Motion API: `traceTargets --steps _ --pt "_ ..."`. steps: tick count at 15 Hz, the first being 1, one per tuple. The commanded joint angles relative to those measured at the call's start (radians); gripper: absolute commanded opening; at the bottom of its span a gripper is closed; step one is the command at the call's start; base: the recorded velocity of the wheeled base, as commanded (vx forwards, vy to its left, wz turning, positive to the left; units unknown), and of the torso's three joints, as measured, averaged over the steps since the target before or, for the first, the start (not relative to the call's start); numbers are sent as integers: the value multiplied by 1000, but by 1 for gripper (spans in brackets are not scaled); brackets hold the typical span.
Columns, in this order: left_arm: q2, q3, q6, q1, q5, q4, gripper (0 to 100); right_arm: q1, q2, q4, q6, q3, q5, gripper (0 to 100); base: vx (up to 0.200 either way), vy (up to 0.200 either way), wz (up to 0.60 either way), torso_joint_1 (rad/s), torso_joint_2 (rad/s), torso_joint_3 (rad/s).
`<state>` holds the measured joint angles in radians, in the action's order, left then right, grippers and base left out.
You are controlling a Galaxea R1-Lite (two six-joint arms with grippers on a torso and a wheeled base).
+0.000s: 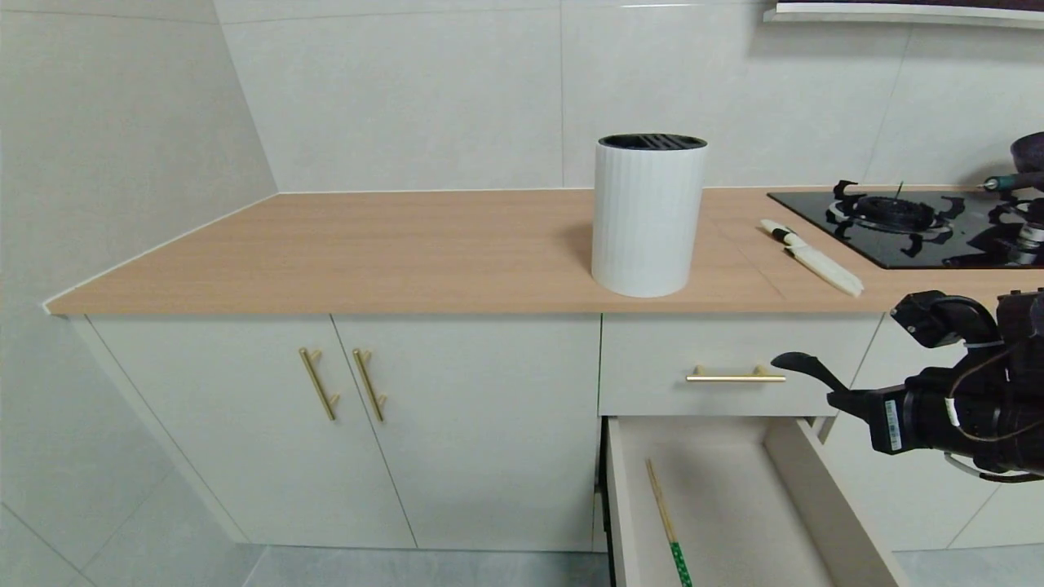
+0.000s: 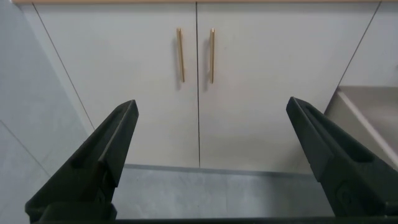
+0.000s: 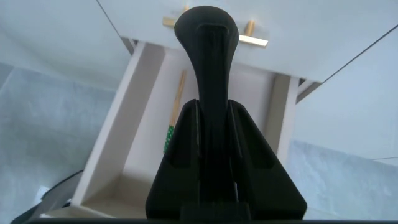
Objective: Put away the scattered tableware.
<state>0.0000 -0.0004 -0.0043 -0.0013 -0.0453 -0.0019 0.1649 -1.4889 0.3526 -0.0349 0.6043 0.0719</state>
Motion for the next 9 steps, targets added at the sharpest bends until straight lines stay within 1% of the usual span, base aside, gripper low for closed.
traceTargets --steps 1,5,9 --pt "0 0 0 0 1 0 100 1 -8 0 0 0 0 0 0 0 0 -183 481 295" --pt "0 0 0 0 1 0 100 7 -13 0 -5 -9 0 0 0 0 0 -173 467 288" --pt "0 0 0 0 -1 0 100 7 -34 0 -19 -14 0 0 0 0 0 -140 452 310"
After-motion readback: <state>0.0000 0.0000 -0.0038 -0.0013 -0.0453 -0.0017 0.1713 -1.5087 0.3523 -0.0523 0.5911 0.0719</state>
